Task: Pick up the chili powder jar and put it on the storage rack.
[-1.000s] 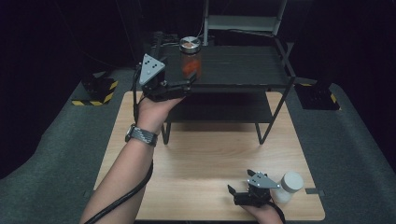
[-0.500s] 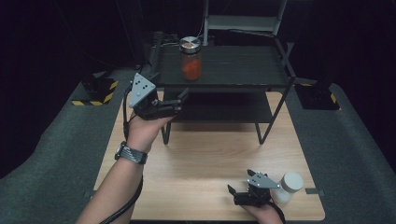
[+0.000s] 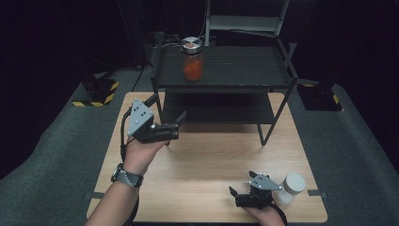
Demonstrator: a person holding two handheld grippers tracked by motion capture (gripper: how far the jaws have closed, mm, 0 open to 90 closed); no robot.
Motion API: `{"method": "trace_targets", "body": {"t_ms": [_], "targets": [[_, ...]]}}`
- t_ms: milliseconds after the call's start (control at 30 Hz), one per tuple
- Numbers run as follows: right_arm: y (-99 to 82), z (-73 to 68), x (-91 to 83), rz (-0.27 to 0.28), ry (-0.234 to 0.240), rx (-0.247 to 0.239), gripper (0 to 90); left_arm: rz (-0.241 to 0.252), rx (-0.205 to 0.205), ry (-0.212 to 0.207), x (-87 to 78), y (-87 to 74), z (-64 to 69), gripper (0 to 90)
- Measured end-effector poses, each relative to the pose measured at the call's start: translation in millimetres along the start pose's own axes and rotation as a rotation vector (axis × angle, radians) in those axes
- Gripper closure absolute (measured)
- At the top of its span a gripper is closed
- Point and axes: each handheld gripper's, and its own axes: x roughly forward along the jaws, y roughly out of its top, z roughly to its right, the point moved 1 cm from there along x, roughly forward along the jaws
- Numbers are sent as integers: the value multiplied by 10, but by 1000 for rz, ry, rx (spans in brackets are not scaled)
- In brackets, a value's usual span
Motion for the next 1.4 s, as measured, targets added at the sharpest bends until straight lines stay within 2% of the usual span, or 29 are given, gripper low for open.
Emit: {"method": "trace_targets", "body": {"t_ms": [200,267,367,833,900,1133,1333,1400], "targets": [[2,-5,1,-1,-2,-2,13,-9,3,-16,-99,-164,46,3],[2,-6,1,-1,-3,-3,12,-20,18,-17,-135,-239,68,3],[2,-8,1,-1,-3,-2,12,-34,7,-23,-165,-323,78,3],[4,-14,2,-2,-6,-7,12,-105,4,-35,-272,-698,157,3],[5,-17,3,-2,-7,-8,12,-121,2,-46,-294,-789,165,3],[6,-20,3,-3,-9,-8,12,-161,0,-57,-326,-950,188,3],[7,-24,3,-4,-11,-9,12,-203,-21,-72,-372,-1155,205,3],[7,-26,4,-4,-12,-8,12,-206,-27,-72,-377,-1179,210,3]]}}
